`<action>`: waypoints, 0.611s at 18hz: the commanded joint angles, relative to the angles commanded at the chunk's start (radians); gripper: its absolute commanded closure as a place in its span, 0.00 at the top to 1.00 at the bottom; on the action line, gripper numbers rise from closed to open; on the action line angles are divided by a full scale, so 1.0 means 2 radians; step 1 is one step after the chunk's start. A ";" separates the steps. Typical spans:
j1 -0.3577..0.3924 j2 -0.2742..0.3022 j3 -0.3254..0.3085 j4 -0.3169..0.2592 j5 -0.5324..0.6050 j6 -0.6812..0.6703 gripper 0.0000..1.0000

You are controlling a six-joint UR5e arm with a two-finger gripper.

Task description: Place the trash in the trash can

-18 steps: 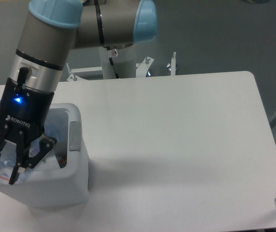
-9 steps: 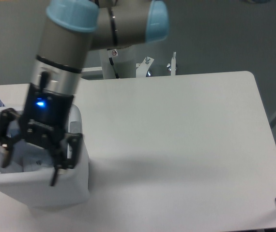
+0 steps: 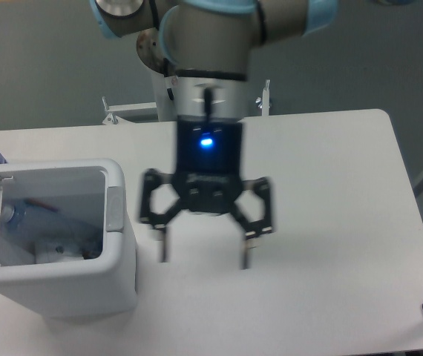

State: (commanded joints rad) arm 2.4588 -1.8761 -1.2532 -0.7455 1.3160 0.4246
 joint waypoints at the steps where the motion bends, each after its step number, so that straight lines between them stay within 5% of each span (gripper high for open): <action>1: 0.008 0.001 -0.002 -0.002 0.007 0.022 1.00; 11: 0.055 0.043 -0.035 -0.137 0.097 0.304 1.00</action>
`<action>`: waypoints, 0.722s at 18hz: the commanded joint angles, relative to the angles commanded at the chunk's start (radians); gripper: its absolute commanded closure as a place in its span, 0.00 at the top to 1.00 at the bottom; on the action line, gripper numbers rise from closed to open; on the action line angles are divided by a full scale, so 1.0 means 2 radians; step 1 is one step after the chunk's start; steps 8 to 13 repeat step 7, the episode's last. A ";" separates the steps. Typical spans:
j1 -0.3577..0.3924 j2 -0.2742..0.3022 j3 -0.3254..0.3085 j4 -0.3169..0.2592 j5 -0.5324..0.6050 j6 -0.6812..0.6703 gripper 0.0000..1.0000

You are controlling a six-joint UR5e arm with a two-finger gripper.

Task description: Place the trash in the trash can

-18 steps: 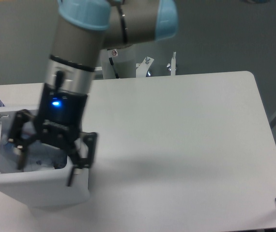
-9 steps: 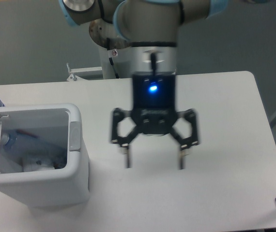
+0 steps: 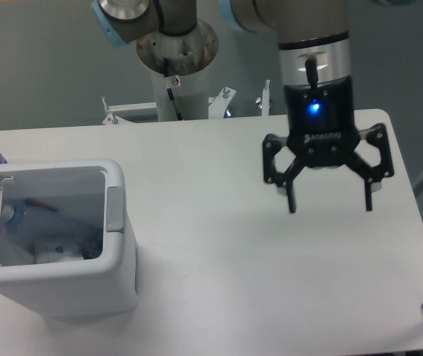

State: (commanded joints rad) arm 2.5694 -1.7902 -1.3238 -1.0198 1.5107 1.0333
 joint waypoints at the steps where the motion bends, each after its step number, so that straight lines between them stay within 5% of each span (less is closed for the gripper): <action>1: 0.001 0.002 0.000 -0.010 0.018 0.025 1.00; 4: 0.007 0.008 -0.002 -0.031 0.047 0.071 1.00; 13: 0.007 0.008 -0.003 -0.030 0.050 0.078 1.00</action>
